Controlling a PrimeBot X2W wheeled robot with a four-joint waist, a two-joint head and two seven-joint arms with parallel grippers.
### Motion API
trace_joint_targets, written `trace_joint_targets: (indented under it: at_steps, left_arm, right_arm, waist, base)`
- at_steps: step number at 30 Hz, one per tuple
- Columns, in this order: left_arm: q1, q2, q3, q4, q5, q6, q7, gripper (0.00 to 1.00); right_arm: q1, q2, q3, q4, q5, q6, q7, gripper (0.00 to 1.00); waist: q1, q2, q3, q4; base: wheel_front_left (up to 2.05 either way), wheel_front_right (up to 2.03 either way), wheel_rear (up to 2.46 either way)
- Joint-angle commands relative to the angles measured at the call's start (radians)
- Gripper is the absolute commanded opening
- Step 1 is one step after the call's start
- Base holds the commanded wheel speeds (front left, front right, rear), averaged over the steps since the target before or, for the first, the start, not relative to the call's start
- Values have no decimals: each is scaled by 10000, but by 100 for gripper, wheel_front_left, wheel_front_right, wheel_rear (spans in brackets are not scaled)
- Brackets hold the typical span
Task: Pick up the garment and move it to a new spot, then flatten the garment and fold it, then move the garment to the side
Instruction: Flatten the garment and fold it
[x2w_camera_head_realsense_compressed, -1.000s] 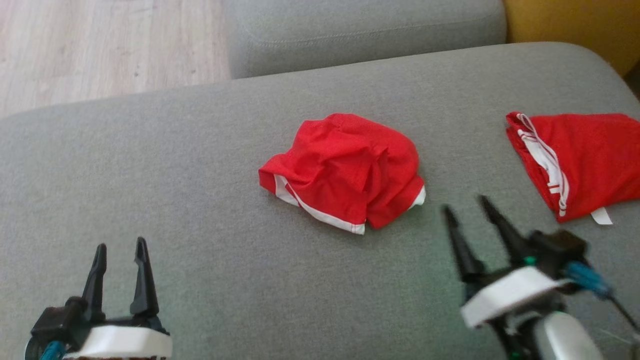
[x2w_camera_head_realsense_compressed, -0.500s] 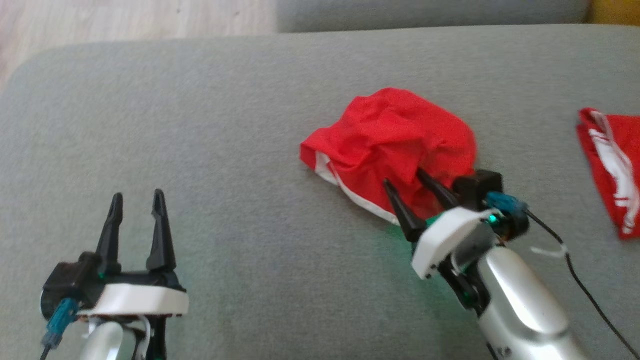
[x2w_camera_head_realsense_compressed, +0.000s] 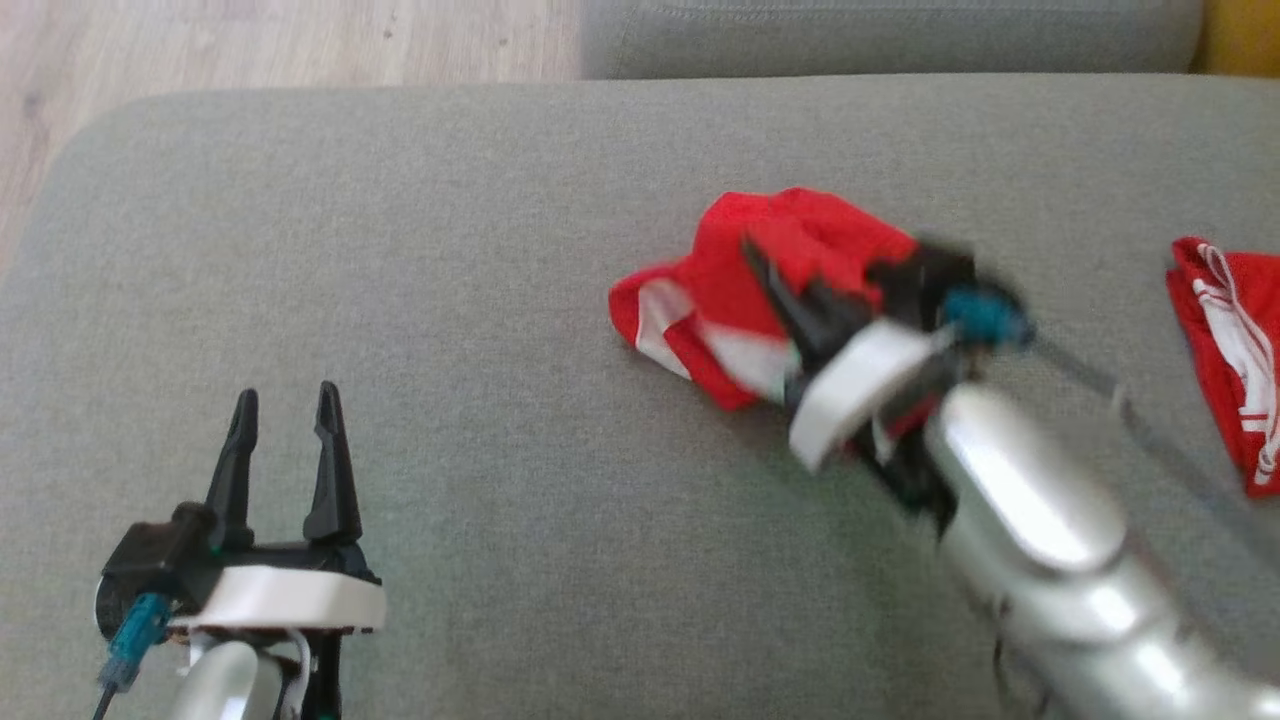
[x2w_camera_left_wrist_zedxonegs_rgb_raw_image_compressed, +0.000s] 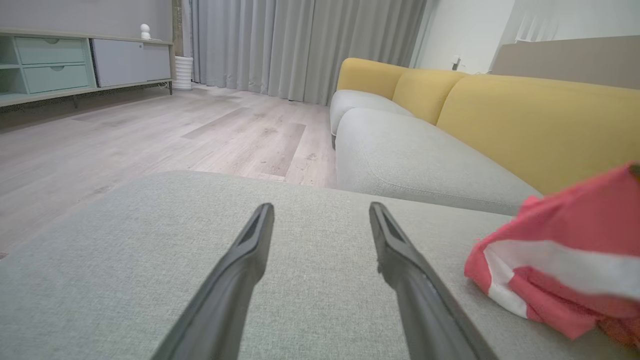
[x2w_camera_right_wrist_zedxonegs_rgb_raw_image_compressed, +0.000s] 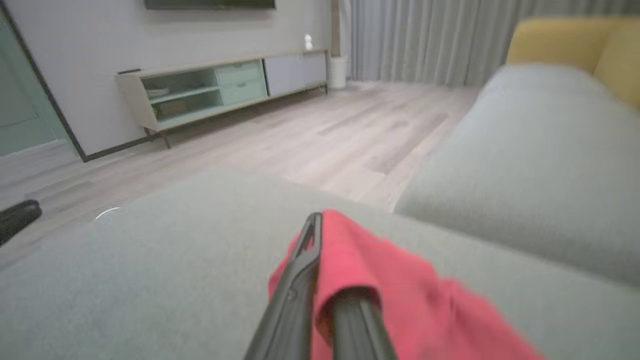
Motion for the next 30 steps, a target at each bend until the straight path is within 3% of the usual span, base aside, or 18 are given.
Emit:
trace_joint_targets:
  at_steps: [1, 8, 15, 25, 30]
  left_arm:
    - [-325, 125, 433, -280, -37, -56, -147, 100]
    - [-392, 79, 389, -247, -53, -81, -196, 100]
    - [-307, 93, 474, -216, -86, -51, -251, 100]
    - [-221, 121, 433, -247, -107, -59, -278, 100]
    - [-253, 161, 425, -259, -125, -80, -286, 100]
  right_arm:
    - [-989, -70, 292, -568, 77, -7, 25, 0]
    - [-3855, -621, 1879, -1304, 1065, -7, -100, 0]
    - [-5535, -977, 2163, -1717, 2280, -7, -884, 0]
    - [-2647, -2572, 1150, -1137, 2611, -7, 135, 0]
    - [-1569, -2819, 495, -385, 2344, -7, 409, 0]
  waist:
    - [1, 0, -51, -23]
    - [1, 0, -77, -57]
    - [1, 0, -170, -325]
    - [1, 0, -225, -622]
    - [1, 0, -79, -714]
  base:
    - [0, 0, 0]
    - [0, 0, 0]
    - [0, 0, 0]
    - [0, 0, 0]
    - [0, 0, 0]
